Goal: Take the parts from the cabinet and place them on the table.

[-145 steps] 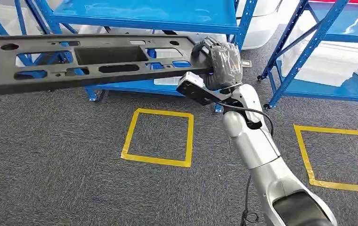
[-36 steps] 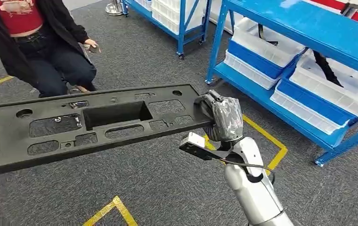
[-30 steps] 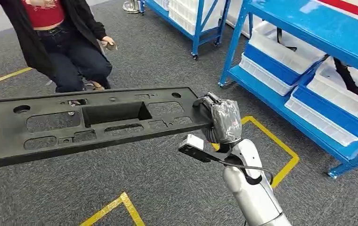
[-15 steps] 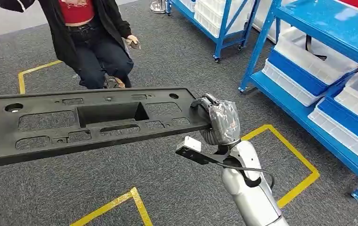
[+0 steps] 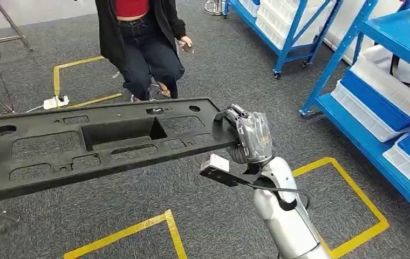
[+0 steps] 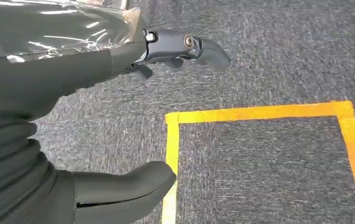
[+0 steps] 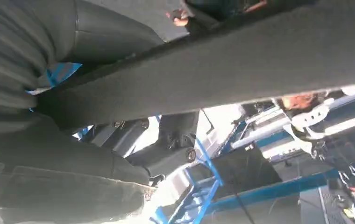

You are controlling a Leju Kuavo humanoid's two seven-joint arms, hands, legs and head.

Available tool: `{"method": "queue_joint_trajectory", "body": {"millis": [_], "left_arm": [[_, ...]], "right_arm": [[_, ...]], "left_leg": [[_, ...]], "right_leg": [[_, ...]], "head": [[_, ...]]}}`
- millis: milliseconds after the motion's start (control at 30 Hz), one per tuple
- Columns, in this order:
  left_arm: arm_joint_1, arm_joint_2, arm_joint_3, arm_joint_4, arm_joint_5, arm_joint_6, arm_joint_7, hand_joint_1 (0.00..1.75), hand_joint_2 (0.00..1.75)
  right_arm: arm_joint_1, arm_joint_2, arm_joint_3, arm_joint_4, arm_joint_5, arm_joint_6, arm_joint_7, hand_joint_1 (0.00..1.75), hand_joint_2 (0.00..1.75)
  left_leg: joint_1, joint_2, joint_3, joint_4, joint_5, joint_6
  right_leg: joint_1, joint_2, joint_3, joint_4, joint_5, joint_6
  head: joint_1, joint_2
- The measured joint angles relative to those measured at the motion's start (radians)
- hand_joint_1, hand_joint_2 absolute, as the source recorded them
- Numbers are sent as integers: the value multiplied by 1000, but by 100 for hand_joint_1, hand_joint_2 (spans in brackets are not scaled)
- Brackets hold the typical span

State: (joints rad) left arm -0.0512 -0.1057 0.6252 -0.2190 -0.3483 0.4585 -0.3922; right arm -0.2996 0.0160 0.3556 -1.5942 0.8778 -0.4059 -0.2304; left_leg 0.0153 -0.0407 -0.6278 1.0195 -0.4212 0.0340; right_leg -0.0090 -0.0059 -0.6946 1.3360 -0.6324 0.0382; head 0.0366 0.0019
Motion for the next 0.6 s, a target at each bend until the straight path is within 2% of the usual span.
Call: {"method": "queue_joint_trajectory", "body": {"millis": [33,67,100,133,167,200,267,300,333,367,400,433,467,500,533,567,600], "left_arm": [[1,-2,0,0,0,0,0,0,175],[1,-2,0,1,0,0,0,0,175],[1,-2,0,1,-2,-1,2,0,175],[-1,-3,0,1,-10,5,4,0,175],[-3,-4,0,1,-18,12,6,0,175],[-5,-4,0,1,-22,10,6,0,175],[-1,-4,0,1,-28,-27,-7,0,175],[1,-3,0,1,-31,-42,-16,0,175],[1,3,0,1,-40,-60,-29,0,175],[1,2,0,1,-43,-73,-37,0,175],[-2,5,-1,1,-52,-89,-45,0,175],[-6,7,-2,1,-60,-98,-48,0,175],[-8,7,-5,1,-63,-104,-51,0,175],[-9,8,-8,1,-69,-106,-52,0,175],[-10,9,-12,1,-74,-111,-54,0,175],[-11,10,-14,1,-79,-114,-54,0,175],[-15,11,-16,0,-83,-114,-54,0,175]], "right_arm": [[-7,0,-1,9,-5,2,3,175,175],[-21,0,-1,17,-5,6,9,175,175],[-43,1,0,28,-5,11,18,175,175],[-72,2,0,40,-5,17,34,175,175],[-100,3,0,50,-5,24,49,175,175],[-124,4,-2,56,-4,30,66,175,175],[-158,4,-5,66,16,41,104,175,175],[-171,3,-8,69,20,44,120,175,175],[-183,0,-15,71,23,45,132,175,175],[-189,-3,-21,71,26,46,138,175,175],[-194,-12,-32,71,26,46,141,175,175],[-194,-24,-42,71,25,46,143,175,175],[-193,-37,-51,72,25,47,146,175,175],[-193,-44,-57,73,24,47,146,175,175],[-193,-56,-64,75,22,47,147,175,175],[-193,-66,-69,75,20,47,146,175,175],[-193,-73,-76,75,16,47,143,175,175]], "left_leg": [[-1,-10,0,0,1,0],[-1,-23,0,0,2,-1],[-1,-33,0,1,5,-4],[-1,-41,0,1,7,-8],[-5,-49,-4,3,9,-13],[-7,-55,-8,5,11,-17],[-3,-69,-13,0,19,-30],[-1,-77,-15,-4,24,-37],[4,-67,-25,3,17,-37],[-4,-22,-39,29,-6,-40],[-3,13,-67,96,-49,-44],[0,27,-105,182,-89,-48],[1,32,-139,257,-117,-51],[2,34,-160,303,-128,-54],[4,37,-157,302,-116,-55],[5,39,-131,257,-87,-55],[5,46,-85,173,-47,-53]], "right_leg": [[0,1,8,-19,15,5],[0,4,38,-84,47,13],[-1,11,83,-178,86,20],[-5,38,128,-272,121,23],[-6,76,147,-323,129,19],[-2,61,146,-325,136,7],[6,49,146,-321,139,-3],[4,39,147,-324,144,-11],[-17,25,150,-333,152,-23],[-10,19,151,-335,154,-30],[-6,6,151,-335,153,-43],[-2,-6,150,-335,153,-44],[1,-19,150,-334,152,-45],[4,-29,149,-334,151,-45],[5,-39,149,-334,151,-45],[5,-47,149,-333,151,-45],[5,-55,150,-333,150,-45]], "head": [[0,0],[0,0],[0,0],[0,0],[0,0],[-2,0],[-2,0],[-2,0],[-2,0],[-3,0],[-11,0],[-11,0],[-10,0],[-11,0],[-10,0],[-11,0],[-11,0]]}}
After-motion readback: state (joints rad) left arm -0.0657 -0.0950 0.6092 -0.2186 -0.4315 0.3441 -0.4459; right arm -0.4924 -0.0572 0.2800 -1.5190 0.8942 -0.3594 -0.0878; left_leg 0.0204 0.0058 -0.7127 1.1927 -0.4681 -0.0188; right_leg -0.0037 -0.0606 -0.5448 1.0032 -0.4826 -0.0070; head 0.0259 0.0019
